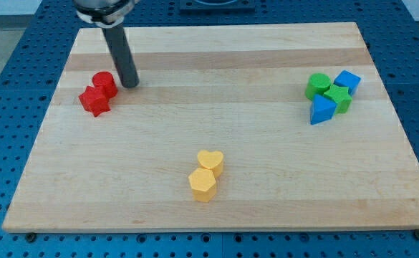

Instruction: Place your hand below the triangle

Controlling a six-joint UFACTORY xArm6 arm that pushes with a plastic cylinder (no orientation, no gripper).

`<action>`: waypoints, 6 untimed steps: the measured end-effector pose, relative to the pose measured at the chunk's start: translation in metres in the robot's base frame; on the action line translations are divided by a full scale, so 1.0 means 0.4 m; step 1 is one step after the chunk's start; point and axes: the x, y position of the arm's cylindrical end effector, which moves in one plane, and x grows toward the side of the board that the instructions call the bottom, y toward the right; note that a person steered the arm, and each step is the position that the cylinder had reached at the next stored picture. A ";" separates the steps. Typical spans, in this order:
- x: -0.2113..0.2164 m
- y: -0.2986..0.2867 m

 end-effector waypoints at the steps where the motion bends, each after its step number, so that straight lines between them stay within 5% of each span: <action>1: -0.004 0.104; 6: 0.315 0.576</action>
